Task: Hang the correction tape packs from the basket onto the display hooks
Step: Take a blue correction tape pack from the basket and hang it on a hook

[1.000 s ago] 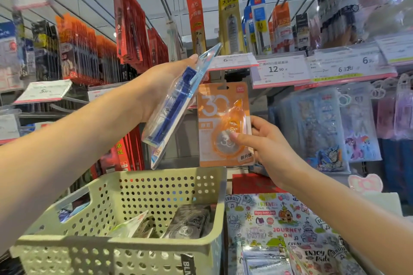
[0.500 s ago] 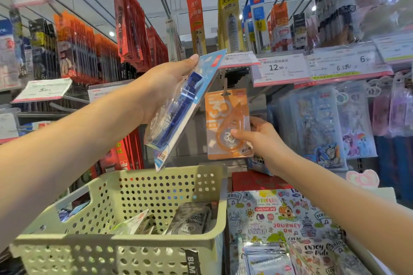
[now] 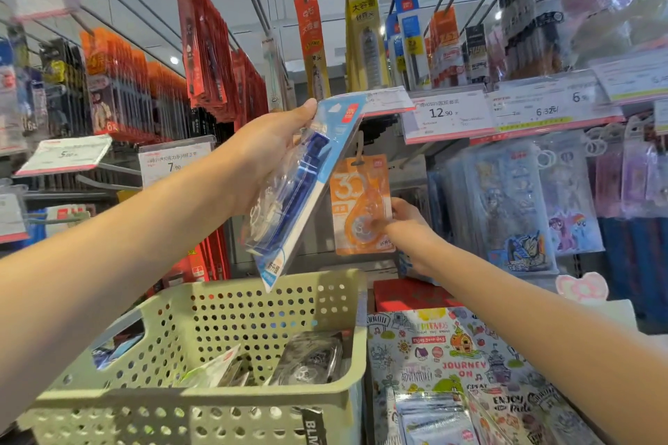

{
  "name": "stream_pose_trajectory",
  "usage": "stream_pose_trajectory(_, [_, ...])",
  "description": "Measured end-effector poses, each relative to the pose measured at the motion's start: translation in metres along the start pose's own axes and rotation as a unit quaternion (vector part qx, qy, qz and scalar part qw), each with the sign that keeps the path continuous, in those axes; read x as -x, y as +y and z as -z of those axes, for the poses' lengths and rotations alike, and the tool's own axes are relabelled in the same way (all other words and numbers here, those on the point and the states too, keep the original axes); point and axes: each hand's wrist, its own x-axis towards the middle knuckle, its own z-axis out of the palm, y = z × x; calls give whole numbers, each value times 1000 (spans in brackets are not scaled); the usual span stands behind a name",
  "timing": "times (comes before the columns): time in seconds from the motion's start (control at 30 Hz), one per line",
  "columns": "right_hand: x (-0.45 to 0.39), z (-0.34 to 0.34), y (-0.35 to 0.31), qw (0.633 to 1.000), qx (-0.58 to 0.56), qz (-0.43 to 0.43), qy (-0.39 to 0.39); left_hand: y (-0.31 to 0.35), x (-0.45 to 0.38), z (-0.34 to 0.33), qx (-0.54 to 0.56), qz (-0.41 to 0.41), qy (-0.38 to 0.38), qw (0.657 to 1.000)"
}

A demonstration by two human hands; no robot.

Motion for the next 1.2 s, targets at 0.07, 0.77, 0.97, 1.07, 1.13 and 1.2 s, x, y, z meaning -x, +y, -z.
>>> stream_pose_trajectory(0.07, [-2,0,1,1000,1,-3,-5,-5,0,-2,12,-20,1,1000])
stream_pose_trajectory(0.77, [120,-6,-45,957,-169,235,-33,-31,7,-52,148,-208,104,961])
stream_pose_trajectory(0.97, [125,-4,-48,965,-102,240,-2,-29,7,-51,140,-230,88,959])
stream_pose_trajectory(1.07, [123,1,-45,969,-109,223,-2,-26,-1,-42,85,-224,117,964])
stream_pose_trajectory(1.13, [123,3,-42,971,-118,209,-5,-23,-6,-36,76,-213,109,968])
stream_pose_trajectory(1.2, [123,5,-41,972,-119,200,-7,-21,-10,-30,53,-224,104,967])
